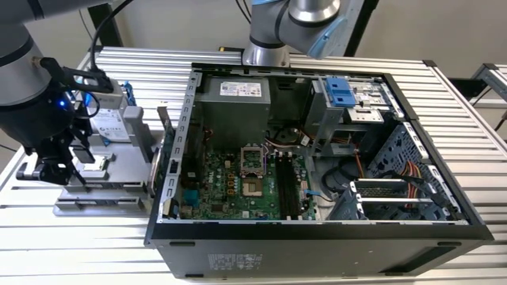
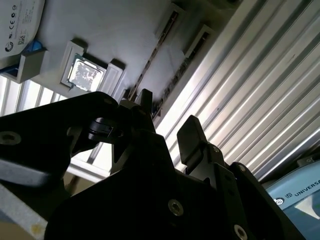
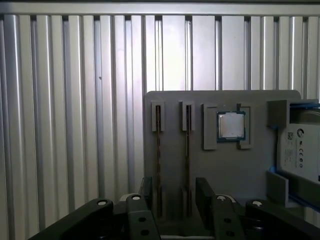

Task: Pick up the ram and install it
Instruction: 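Pick up the ram and move it above insertion slot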

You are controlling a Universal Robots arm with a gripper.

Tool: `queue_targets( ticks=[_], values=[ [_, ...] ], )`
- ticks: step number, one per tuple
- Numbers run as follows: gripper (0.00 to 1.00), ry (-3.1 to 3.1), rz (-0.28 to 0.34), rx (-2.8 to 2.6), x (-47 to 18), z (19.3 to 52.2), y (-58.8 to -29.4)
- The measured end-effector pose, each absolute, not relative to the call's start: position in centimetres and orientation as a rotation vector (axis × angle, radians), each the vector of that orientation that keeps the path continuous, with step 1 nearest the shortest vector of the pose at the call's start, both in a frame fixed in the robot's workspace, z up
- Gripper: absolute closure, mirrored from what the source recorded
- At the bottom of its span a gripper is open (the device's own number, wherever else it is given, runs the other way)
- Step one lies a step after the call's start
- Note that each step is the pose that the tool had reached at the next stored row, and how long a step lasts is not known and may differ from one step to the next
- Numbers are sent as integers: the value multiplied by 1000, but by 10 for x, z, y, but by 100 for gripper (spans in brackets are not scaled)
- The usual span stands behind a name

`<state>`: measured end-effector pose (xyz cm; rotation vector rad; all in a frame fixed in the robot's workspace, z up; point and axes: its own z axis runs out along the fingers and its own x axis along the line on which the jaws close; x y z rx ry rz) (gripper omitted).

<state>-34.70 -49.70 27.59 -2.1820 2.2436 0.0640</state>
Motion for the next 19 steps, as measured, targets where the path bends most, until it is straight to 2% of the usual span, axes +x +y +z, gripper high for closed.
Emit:
queue_targets(
  ticks=[19],
  values=[
    [0,2243,64,-2182,-347,264,-497]
  ],
)
